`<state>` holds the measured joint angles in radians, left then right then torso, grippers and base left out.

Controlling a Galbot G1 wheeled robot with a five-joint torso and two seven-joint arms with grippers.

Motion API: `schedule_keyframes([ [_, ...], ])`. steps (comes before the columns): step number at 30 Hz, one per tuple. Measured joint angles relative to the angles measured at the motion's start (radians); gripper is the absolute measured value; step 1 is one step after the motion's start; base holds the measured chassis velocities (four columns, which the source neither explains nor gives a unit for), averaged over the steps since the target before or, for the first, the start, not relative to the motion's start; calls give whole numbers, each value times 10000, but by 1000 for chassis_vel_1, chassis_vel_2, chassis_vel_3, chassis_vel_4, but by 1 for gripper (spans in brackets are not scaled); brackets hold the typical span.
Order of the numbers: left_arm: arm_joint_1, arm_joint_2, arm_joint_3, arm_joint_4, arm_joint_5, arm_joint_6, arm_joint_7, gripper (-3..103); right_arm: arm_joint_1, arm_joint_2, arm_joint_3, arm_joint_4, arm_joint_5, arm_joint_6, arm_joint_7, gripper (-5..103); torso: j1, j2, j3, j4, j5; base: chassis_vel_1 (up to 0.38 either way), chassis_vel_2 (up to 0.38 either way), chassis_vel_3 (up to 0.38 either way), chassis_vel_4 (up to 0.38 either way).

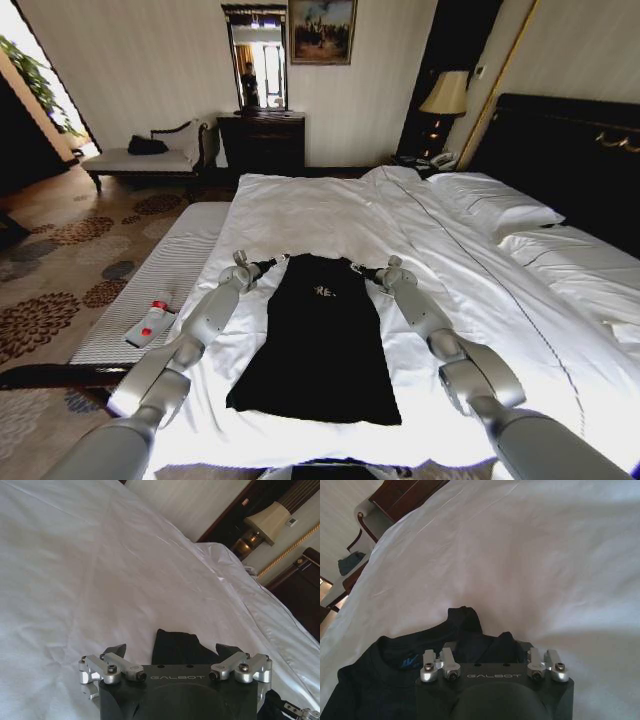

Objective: Fold the clothes on the bed.

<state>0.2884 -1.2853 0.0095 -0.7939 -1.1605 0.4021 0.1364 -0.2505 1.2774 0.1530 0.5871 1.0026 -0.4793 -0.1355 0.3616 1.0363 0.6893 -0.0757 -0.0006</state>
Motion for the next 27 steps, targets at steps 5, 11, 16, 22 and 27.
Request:
schedule_keyframes([
  [5, 0, -5, 6, -64, 0, -1, -34, 100, -12, 4, -17, 9, 20, 25, 45, 47, 0, 0, 0, 0, 0, 0, 0, 0, 0],
  [11, 36, 71, 10, -168, -17, -4, -79, 100, -99, 4, -17, 62, 30, 70, 77, 20, 0, 0, 0, 2, 1, 0, 0, 0, 0],
  [16, 100, 144, 11, -249, -17, -13, -103, 100, -162, -45, -75, 152, 33, 153, 83, 4, 0, 0, 0, 2, 0, 0, 0, 0, 0],
  [22, 154, 300, 11, -439, -51, -16, -134, 100, -205, -284, -413, 451, -304, 703, -1, 3, 0, 0, 0, 2, 1, 0, 0, 0, 0],
  [27, 192, 360, 12, -533, -84, -16, -146, 100, -209, -562, -748, 627, -990, 1302, -258, 3, 0, 0, 0, 1, 0, 0, 0, 0, 0],
])
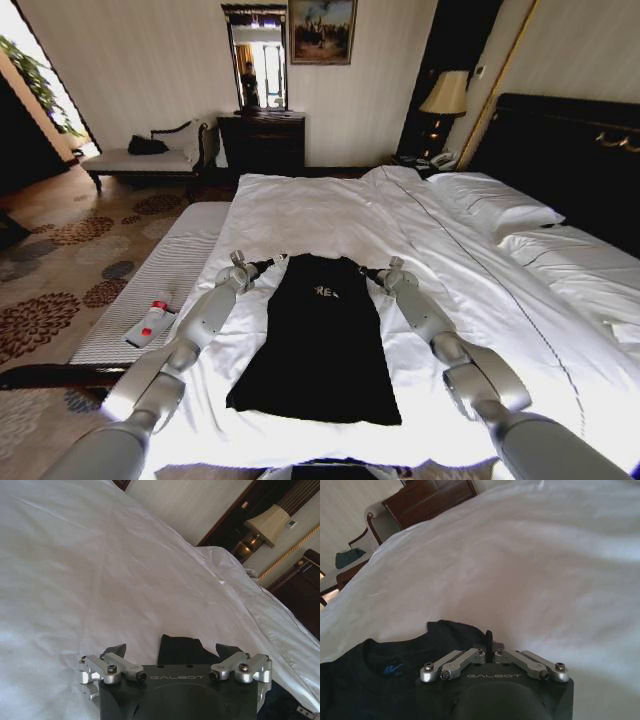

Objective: Fold the clothes on the bed.

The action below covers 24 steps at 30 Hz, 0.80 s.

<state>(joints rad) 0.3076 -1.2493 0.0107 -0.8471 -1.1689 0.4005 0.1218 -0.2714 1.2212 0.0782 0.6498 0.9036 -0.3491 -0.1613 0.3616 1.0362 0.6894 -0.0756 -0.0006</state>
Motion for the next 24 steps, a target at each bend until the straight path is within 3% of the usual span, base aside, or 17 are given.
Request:
schedule_keyframes([
  [14, -265, -373, 118, 461, 490, -231, 87, 100, -41, -45, -211, 2, -238, 281, -18, 3, 0, 0, 0, 1, 1, 0, 0, 0, 0],
  [18, -458, -810, 129, 934, 785, -348, 272, 100, -139, -12, -223, 36, -251, 281, -16, 3, 1, 0, 0, 1, 2, 0, 0, 0, 0],
  [21, -785, -1506, 0, 1920, 1315, -781, 362, 100, -229, 21, -211, 107, -237, 256, 23, 3, 2, 0, 0, -2, 1, 0, 0, 0, 0],
  [24, -899, -1721, -32, 2251, 1473, -952, 358, 100, -296, 26, -192, 171, -224, 236, 62, 3, 2, 0, 0, -5, 2, 0, 0, 0, 0],
])
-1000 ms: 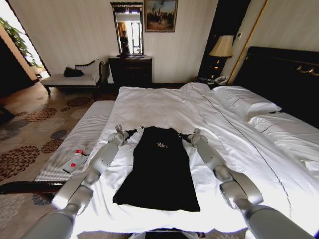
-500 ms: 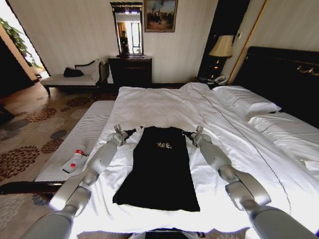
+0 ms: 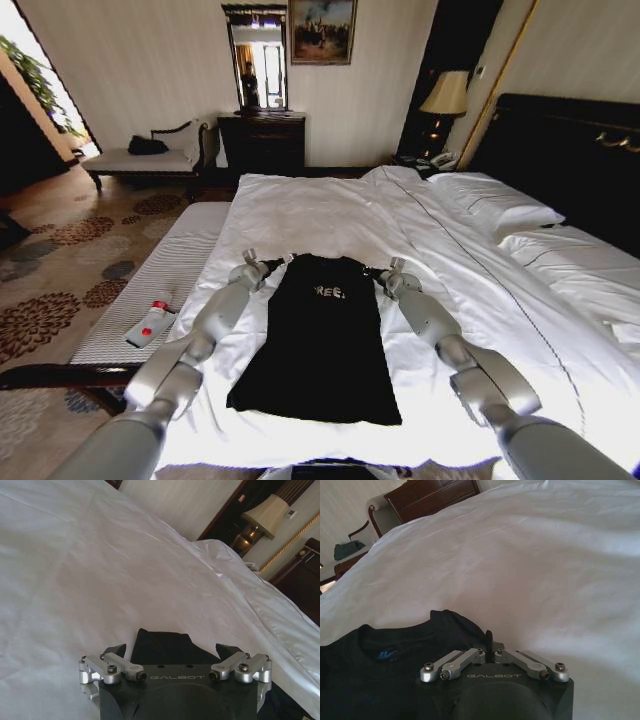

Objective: Fold the clothes on the bed.

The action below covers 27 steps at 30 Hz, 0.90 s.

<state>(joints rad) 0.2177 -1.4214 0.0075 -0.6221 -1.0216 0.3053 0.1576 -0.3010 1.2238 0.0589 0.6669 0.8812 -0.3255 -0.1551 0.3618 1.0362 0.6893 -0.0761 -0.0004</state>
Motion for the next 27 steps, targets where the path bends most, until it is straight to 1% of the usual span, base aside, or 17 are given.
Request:
schedule_keyframes([
  [2, -54, -103, -10, 248, 178, -176, 20, 100, -61, 27, 7, 41, 3, -20, 48, 3, 0, 0, 1, -1, 0, 0, 0, 0, 0],
  [3, -74, -124, -20, 361, 284, -317, 45, 100, -64, 51, 5, 52, 16, -30, 57, 3, 0, 0, 0, 5, 0, 0, 0, 0, 0],
  [4, -74, -124, -20, 361, 284, -317, 45, 100, -64, 51, 5, 52, 16, -30, 57, 3, 0, 0, 0, 5, 0, 0, 0, 0, 0],
  [6, -157, -194, -67, 733, 572, -689, 79, 100, -65, 84, -8, 90, 43, -60, 80, 3, -1, 0, 0, 9, -1, 0, 0, 0, 0],
  [8, -184, -217, -239, 956, 827, -821, 65, 100, -64, 132, -35, 116, 66, -84, 101, 3, -1, 0, 0, 7, -3, 0, 0, 0, 0],
  [13, -165, -201, -576, 1063, 1019, -825, 35, 100, -9, 227, -147, 116, 92, -95, 104, 3, -1, 0, 0, 9, 0, 0, 0, 0, 0],
  [17, -137, -295, -680, 1193, 1067, -835, 331, 100, 28, 229, -232, 165, 199, -141, 124, 3, -1, 0, 1, 8, -2, 0, 0, 0, 0],
  [19, -137, -347, -682, 1215, 1078, -836, 366, 100, 28, 202, -240, 179, 228, -150, 132, 3, -1, 0, 0, 8, -2, 0, 0, 0, 0],
  [21, -199, -508, -725, 1449, 1172, -858, 427, 100, 36, 142, -268, 187, 302, -176, 153, 3, -2, 1, 0, -1, -2, 0, 0, 0, 0],
  [24, -234, -579, -751, 1606, 1220, -871, 480, 100, 86, 144, -325, 187, 341, -194, 168, 3, -2, 0, 0, -5, -1, 0, 0, 0, 0],
  [26, -238, -598, -754, 1722, 1254, -896, 548, 100, 131, 192, -391, 187, 359, -208, 181, 3, -2, 0, 0, 5, -1, 0, 0, 0, 0],
  [27, -238, -598, -754, 1722, 1254, -896, 548, 100, 131, 192, -391, 187, 359, -208, 181, 3, -2, 0, 0, 5, -1, 0, 0, 0, 0],
])
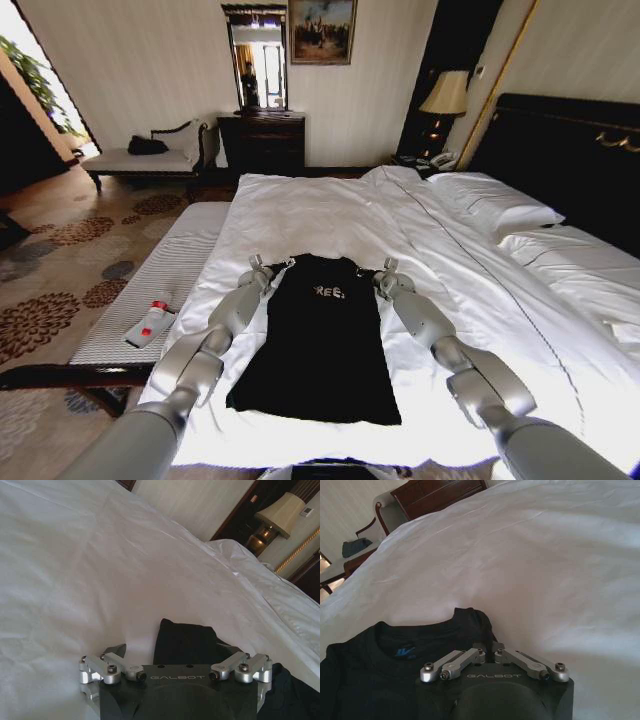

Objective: Fold the clothes on the bed.

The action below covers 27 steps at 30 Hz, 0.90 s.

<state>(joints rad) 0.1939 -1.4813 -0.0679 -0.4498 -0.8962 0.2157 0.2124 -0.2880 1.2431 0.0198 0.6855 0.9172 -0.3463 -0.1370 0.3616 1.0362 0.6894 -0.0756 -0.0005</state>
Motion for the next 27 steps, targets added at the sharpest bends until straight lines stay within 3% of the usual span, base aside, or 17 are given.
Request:
schedule_keyframes([
  [5, -34, -89, -23, 255, 68, -177, 111, 101, 14, 83, -79, -5, 6, -9, 12, 3, 0, 0, 0, 5, -1, 0, 0, 0, 0],
  [12, -36, -150, -81, 469, 12, -506, 187, 93, 1, 164, -149, 24, 17, -50, 87, 3, 0, 0, 0, -1, 0, 0, 0, 0, 0],
  [14, -36, -127, -82, 473, -27, -547, 215, 83, 1, 151, -148, 37, 38, -60, 107, 3, 0, 0, 0, 2, -1, 0, 0, 0, 0],
  [20, -93, -122, -73, 480, -147, -630, 293, 66, 1, 141, -135, 39, 77, -75, 121, 3, 0, 0, 0, 1, 0, 0, 0, 0, 0],
  [23, -161, -155, -50, 501, -204, -650, 341, 49, -38, 151, -110, 84, 98, -85, 146, 3, 0, 0, 0, -1, 0, 0, 0, 0, 0],
  [25, -166, -163, -48, 503, -217, -640, 345, 49, -44, 151, -107, 93, 101, -87, 151, 3, 0, 0, 0, -1, 0, 0, 0, 0, 0],
  [27, -170, -200, -44, 504, -230, -472, 290, 39, -83, 134, -79, 154, 142, -108, 186, 3, 0, 0, 0, 1, -1, 0, 0, 0, 0],
])
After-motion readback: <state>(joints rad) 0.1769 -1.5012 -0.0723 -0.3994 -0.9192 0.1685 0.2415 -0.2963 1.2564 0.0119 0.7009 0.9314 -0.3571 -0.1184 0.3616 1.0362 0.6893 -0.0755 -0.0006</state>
